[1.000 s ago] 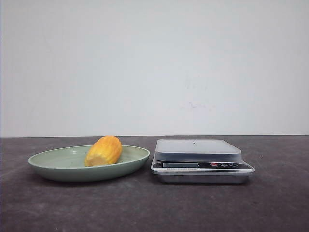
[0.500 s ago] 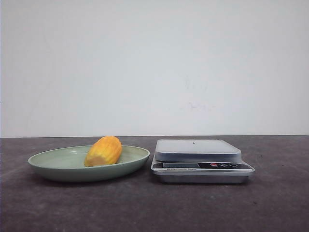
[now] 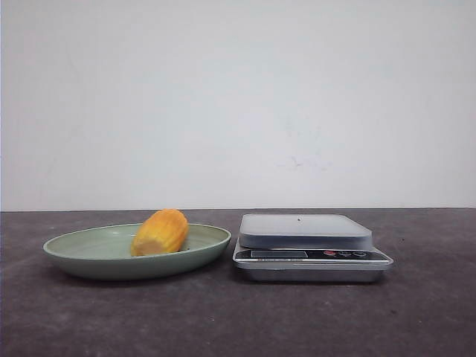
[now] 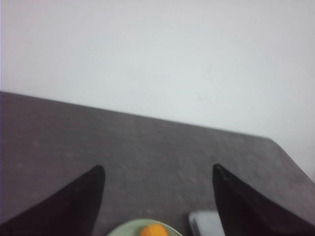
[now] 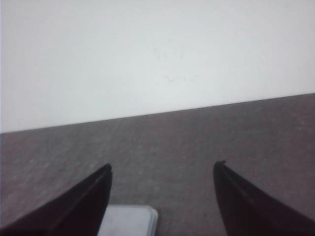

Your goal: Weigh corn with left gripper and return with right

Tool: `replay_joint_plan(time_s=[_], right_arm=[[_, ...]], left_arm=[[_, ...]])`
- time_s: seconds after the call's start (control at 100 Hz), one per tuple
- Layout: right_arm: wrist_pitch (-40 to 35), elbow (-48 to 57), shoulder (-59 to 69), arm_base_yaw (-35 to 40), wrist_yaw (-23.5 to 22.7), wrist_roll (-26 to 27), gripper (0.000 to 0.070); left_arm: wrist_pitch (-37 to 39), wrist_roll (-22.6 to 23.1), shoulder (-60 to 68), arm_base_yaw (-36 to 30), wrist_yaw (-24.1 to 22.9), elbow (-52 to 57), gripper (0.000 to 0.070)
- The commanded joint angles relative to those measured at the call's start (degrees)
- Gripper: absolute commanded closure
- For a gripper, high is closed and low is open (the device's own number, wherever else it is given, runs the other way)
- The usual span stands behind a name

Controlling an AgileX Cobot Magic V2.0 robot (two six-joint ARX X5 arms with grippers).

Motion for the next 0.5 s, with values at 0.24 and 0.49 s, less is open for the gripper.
replay_joint_plan(time_s=[0.24, 0.49], right_arm=[[-4.68, 5.44, 2.60, 3.74, -0.52, -0.68, 0.0285], [-6.51, 5.44, 2.45, 5.05, -0.44, -0.81, 0.0282]], left_arm=[[2.62, 2.91, 18.36, -15.43, -9.05, 0.96, 0.0301], [7.56, 2.62, 33.97, -20.74, -11.69, 0.96, 0.0300]])
